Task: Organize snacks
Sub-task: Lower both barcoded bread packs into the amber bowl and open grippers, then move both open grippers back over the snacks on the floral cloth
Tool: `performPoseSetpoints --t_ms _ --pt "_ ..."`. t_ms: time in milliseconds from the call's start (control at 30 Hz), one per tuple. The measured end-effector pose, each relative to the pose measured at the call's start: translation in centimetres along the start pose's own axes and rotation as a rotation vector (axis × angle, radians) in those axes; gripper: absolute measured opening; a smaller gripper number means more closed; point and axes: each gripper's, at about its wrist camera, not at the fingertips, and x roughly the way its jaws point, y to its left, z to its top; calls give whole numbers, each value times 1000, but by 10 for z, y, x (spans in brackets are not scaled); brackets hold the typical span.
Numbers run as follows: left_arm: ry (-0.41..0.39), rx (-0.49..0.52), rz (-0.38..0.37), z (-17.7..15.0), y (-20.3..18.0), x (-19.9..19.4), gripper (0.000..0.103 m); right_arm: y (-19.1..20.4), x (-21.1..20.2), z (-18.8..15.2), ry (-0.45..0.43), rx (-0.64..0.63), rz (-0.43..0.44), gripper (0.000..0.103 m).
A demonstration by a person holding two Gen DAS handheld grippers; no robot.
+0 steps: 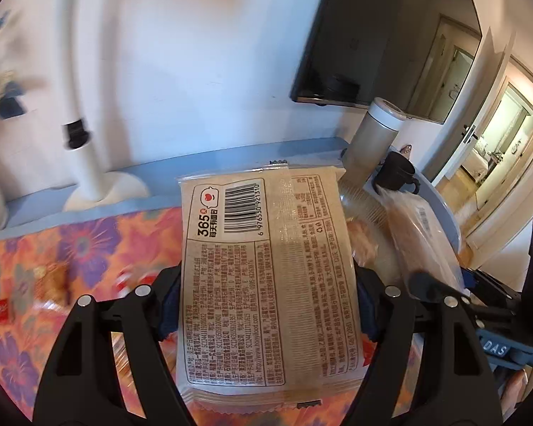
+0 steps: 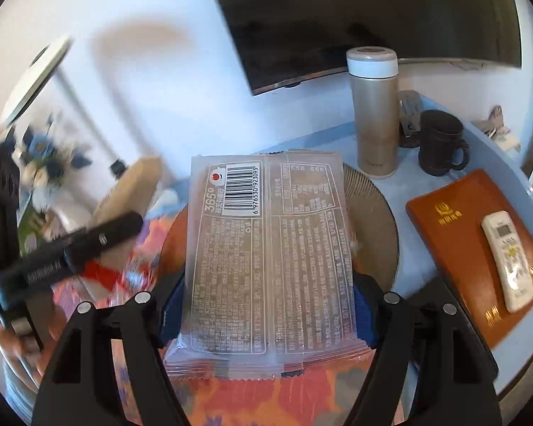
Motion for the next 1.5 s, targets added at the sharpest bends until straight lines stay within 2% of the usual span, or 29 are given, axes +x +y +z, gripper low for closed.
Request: performPoseSetpoints --t_ms 100,167,300,467,633,867,967,1100,1200,1300,1500 --pt "1 -27 -32 13 -5 22 76 -9 17 16 1 44 20 77" --pt "-10 -50 -53 20 -4 32 83 -17 24 21 17 80 34 80" --pt "1 -69 -70 21 2 36 83 -28 17 15 22 109 63 80" --pt "-43 -47 -66 5 17 1 83 -28 7 2 39 143 104 80" --pt "-76 -51 -53 -15 37 -43 83 -6 -6 -16 48 110 130 81" --pt "-155 -112 -3 -60 83 -120 88 47 -31 -58 29 -42 191 85" --pt "-180 -160 58 -93 113 -148 88 70 -33 -80 22 -132 189 88" --pt "-174 -228 144 -136 152 -161 88 94 -16 -107 74 -184 210 88" --pt "-145 -282 226 -166 181 -159 88 107 3 -122 108 -218 192 89" --pt "-103 -328 323 -196 208 -151 88 120 25 -138 138 -282 157 97" --pt "-47 -405 437 -232 253 -134 88 130 51 -157 115 -388 83 98"
